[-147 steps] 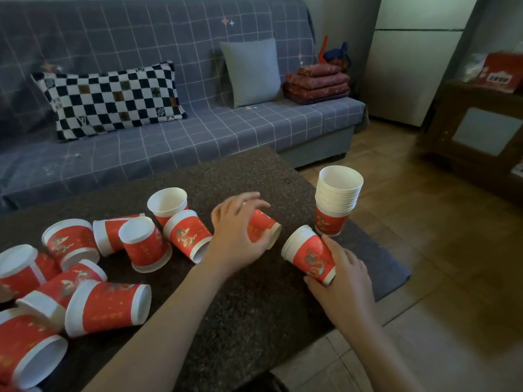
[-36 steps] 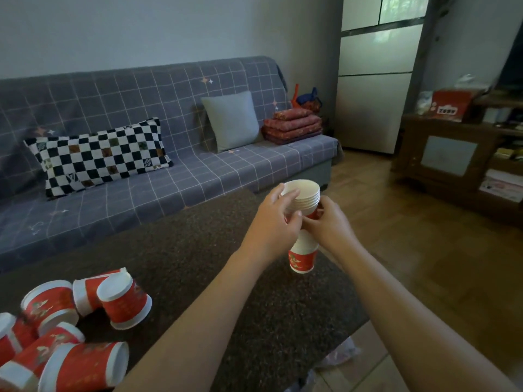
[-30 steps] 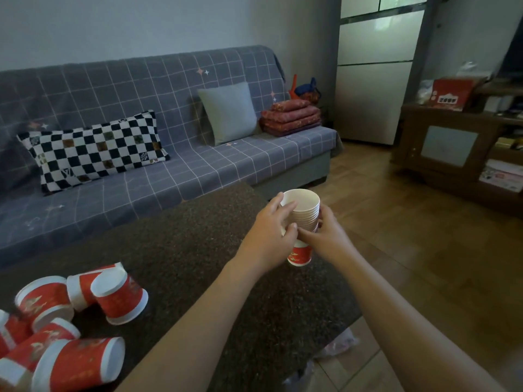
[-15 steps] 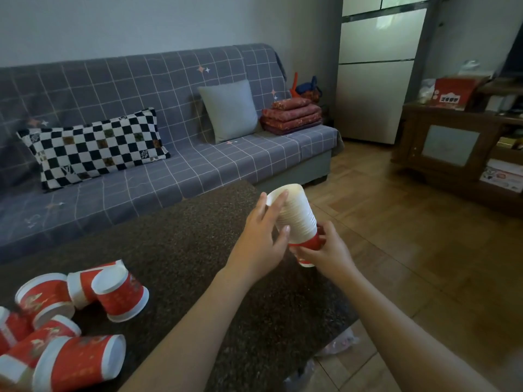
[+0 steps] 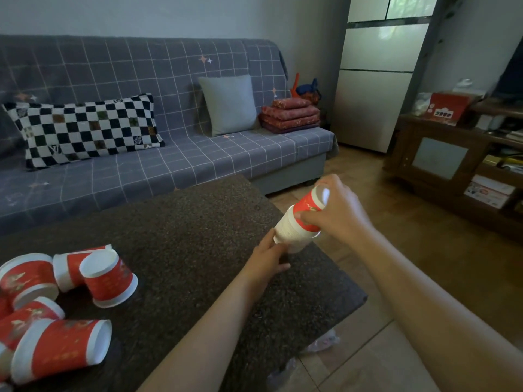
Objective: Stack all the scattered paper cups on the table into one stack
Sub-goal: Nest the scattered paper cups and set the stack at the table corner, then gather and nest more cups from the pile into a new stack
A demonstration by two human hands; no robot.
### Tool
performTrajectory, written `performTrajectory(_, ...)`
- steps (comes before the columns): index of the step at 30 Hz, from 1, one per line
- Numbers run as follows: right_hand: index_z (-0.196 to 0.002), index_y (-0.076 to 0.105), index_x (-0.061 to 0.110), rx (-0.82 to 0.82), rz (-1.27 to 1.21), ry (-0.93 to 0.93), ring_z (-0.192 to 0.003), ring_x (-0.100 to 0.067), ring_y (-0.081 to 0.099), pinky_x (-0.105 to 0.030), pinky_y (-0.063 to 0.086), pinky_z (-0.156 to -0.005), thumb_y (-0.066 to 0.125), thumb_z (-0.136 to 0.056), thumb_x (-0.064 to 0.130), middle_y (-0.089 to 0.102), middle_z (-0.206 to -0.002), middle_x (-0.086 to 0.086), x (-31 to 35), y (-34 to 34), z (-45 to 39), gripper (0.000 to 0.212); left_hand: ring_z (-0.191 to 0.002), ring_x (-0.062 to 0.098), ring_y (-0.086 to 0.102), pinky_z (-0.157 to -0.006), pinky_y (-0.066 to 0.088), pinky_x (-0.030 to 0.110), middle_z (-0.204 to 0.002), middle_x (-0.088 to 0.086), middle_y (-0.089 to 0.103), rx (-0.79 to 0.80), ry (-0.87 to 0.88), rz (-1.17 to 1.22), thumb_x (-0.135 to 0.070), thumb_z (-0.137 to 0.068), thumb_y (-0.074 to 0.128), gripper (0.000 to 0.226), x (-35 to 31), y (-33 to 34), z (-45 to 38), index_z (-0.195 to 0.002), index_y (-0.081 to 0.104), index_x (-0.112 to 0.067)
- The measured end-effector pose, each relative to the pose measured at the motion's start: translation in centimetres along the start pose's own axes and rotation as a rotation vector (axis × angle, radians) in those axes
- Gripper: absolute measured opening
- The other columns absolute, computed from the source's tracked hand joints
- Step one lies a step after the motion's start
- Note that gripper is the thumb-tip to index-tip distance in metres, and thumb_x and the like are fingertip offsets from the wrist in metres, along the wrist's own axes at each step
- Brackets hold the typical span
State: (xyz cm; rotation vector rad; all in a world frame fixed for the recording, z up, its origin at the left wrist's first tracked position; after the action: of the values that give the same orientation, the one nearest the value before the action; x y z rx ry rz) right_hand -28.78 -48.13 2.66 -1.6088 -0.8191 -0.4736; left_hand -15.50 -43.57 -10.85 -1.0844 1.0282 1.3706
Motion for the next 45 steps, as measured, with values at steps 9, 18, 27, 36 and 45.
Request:
performTrajectory(9, -0.131, 0.034, 0.030, 0.031, -0.080, 0.039, -0.109, -0.023, 0.052, -0.044, 0.049, -0.089, 0.079, -0.059, 0.050, 0.056, -0.119, -0.003, -0.3, 5.1, -1.9, 0.086, -0.130, 0.032, 0.039, -0.094, 0.044, 0.043, -0.143, 0.018, 0.035, -0.045, -0.200, 0.447, -0.019, -0.095, 0.045, 0.037, 1.2, 0.1, 0.5, -0.133, 0.042, -0.016)
performTrajectory(18, -0.135, 0.027, 0.035, -0.004, -0.105, 0.057, -0.116, -0.025, 0.049, -0.044, 0.047, -0.092, 0.078, -0.059, 0.053, 0.052, -0.126, -0.006, -1.2, 5.8, -1.9, 0.094, -0.129, 0.032, 0.040, -0.098, 0.041, 0.043, -0.144, 0.017, 0.036, -0.071, -0.202, 0.499, -0.023, -0.096, 0.044, 0.045, 1.4, 0.0, 0.5, -0.139, 0.036, -0.017)
performTrajectory(27, -0.128, 0.040, 0.020, 0.017, -0.247, 0.066, -0.108, -0.017, 0.052, -0.031, 0.046, -0.086, 0.079, -0.068, 0.036, 0.056, -0.123, -0.001, -1.5, 5.7, -2.0, 0.073, -0.132, 0.031, 0.039, -0.099, 0.039, 0.045, -0.147, 0.016, 0.033, -0.116, -0.222, 0.529, -0.020, -0.096, 0.044, 0.047, 1.3, 0.3, 0.5, -0.141, 0.033, -0.015)
performTrajectory(36, -0.134, 0.038, 0.021, 0.050, -0.317, 0.052, -0.109, -0.010, 0.049, -0.028, 0.043, -0.089, 0.077, -0.072, 0.028, 0.053, -0.130, 0.001, -2.0, 5.4, -1.8, 0.074, -0.129, 0.030, 0.043, -0.101, 0.041, 0.049, -0.148, 0.014, 0.033, -0.155, -0.281, 0.487, -0.023, -0.095, 0.045, 0.047, 1.5, 0.8, 0.9, -0.141, 0.035, -0.014)
performTrajectory(45, -0.139, 0.033, 0.017, -0.006, -0.391, 0.136, -0.125, -0.018, 0.047, -0.038, 0.041, -0.101, 0.076, -0.073, 0.032, 0.044, -0.142, -0.003, -3.3, 4.5, 2.0, 0.081, -0.125, 0.026, 0.045, -0.098, 0.045, 0.048, -0.145, 0.009, 0.035, -0.226, -0.225, 0.338, -0.029, -0.097, 0.043, 0.048, 0.1, -1.7, 4.3, -0.143, 0.032, -0.021)
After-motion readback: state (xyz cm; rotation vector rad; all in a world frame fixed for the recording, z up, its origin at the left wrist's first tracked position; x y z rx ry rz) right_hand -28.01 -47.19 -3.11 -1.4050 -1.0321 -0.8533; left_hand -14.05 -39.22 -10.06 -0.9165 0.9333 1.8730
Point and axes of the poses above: each hand's wrist, its own z-axis away from the middle knuckle, its own y-axis out of the palm, x = y × z, the point moved 10 cm from there along -z, towards the middle knuckle
